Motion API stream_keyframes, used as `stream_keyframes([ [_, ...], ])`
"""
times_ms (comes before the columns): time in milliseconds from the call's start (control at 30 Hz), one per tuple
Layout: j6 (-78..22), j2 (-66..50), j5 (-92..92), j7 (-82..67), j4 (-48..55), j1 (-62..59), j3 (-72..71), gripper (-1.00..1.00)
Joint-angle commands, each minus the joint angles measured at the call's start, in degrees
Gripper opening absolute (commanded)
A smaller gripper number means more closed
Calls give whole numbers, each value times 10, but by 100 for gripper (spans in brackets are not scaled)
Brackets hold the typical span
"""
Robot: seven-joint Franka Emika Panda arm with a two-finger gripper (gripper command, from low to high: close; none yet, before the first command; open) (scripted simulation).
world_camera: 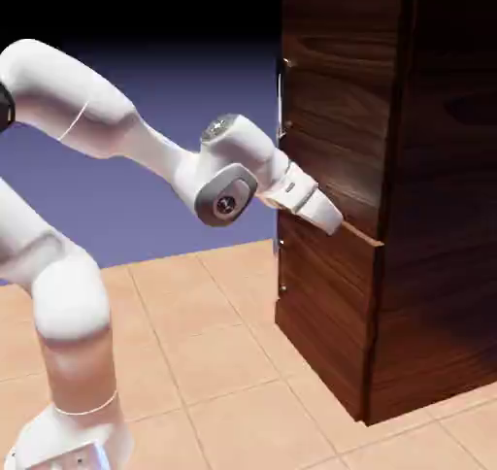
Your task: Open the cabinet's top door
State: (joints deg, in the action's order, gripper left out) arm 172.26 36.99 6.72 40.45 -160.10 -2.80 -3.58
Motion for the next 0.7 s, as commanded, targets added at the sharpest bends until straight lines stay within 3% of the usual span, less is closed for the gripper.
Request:
stream_keyframes([
  [0,-6,16,25,-7,3,-13,-13,0],
  [667,-136,338,523,-156,70,-272,-279,0],
])
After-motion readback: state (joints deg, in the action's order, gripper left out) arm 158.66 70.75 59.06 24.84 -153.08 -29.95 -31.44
